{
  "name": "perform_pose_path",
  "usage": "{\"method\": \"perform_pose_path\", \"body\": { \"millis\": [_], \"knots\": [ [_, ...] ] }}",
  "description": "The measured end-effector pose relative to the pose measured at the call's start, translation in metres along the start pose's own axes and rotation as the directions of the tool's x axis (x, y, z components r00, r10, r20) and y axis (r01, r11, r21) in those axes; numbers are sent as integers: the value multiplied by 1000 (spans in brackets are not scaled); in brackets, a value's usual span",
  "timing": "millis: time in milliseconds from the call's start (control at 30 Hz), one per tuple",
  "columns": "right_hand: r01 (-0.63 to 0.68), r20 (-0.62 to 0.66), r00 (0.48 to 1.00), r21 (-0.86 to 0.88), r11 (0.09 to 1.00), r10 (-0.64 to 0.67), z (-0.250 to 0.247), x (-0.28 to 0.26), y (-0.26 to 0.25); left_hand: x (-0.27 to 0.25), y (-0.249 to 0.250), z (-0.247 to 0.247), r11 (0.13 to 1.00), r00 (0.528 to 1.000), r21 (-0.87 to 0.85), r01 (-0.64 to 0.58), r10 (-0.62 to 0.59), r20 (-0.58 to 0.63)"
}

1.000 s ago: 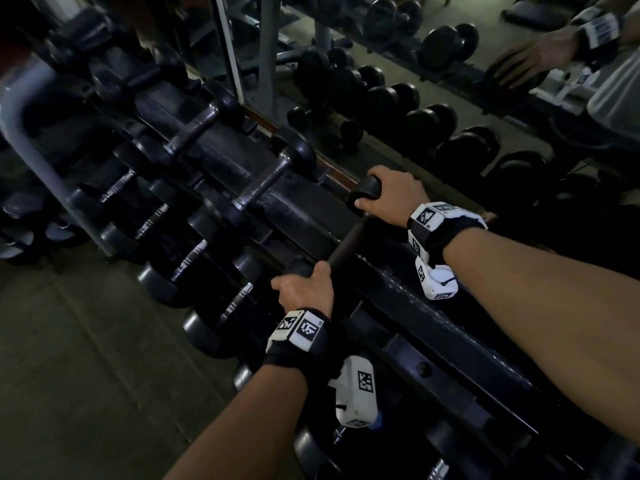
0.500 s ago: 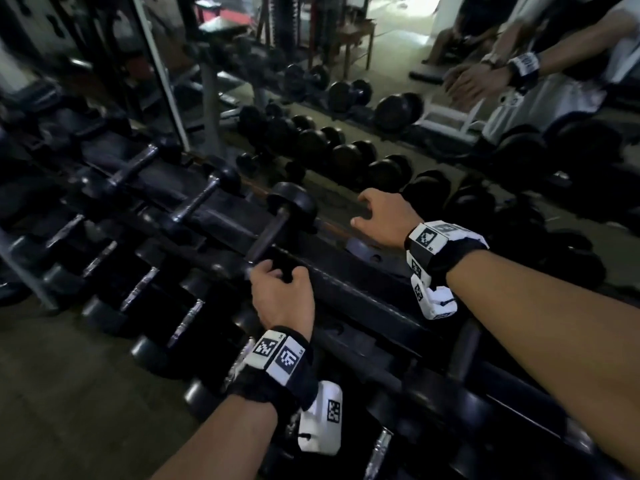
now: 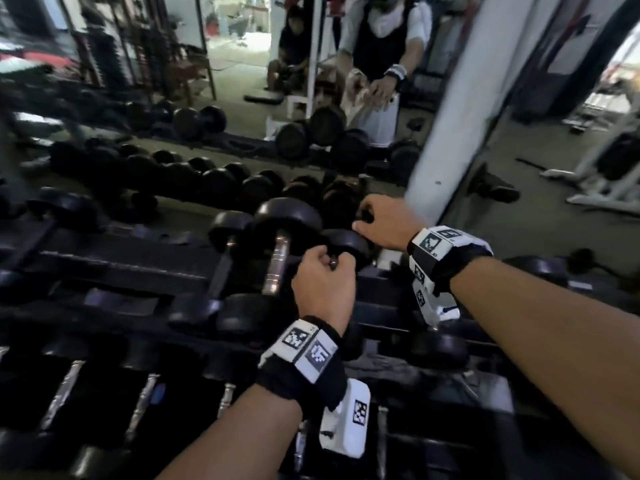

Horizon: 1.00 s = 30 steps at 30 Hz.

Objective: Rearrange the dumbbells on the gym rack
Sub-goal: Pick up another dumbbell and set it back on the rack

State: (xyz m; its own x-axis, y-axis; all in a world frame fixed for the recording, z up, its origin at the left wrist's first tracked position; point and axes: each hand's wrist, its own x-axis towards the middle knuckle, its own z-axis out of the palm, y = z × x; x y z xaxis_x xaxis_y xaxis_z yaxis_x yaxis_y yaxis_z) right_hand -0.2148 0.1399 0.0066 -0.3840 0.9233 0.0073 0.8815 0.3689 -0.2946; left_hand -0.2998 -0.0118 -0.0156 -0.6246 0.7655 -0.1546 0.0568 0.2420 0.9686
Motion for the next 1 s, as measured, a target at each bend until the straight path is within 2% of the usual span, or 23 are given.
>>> {"method": "perform_pose_path", "body": {
  "millis": [167,367,533,633,700,833,900,1000],
  "knots": [
    [-129,45,991,13,992,128,-6,-30,88,-44,-21,82,985,977,108,135,-151,152],
    [-186,99,976,-68,980,192,6,-23,149,-52,-63,151,930,915,269,250,-318,250],
    [-161,147,974,-77,984,171,17,-6,176,-45,-88,184,842,839,318,437,-508,193],
    [-98,208,971,-99,990,117,27,11,190,-40,-98,203,814,809,293,502,-561,174],
    [-51,249,966,-105,993,76,35,25,200,-40,-105,217,810,819,271,520,-563,108],
    [83,306,951,-106,991,-47,46,51,218,-47,-112,245,825,835,132,549,-534,-134],
    [153,336,935,-106,982,-110,49,61,223,-50,-111,256,822,795,21,569,-543,-269],
    [211,359,915,-35,977,-185,51,69,232,-52,-108,270,806,694,-164,569,-578,-429]
  ]
}}
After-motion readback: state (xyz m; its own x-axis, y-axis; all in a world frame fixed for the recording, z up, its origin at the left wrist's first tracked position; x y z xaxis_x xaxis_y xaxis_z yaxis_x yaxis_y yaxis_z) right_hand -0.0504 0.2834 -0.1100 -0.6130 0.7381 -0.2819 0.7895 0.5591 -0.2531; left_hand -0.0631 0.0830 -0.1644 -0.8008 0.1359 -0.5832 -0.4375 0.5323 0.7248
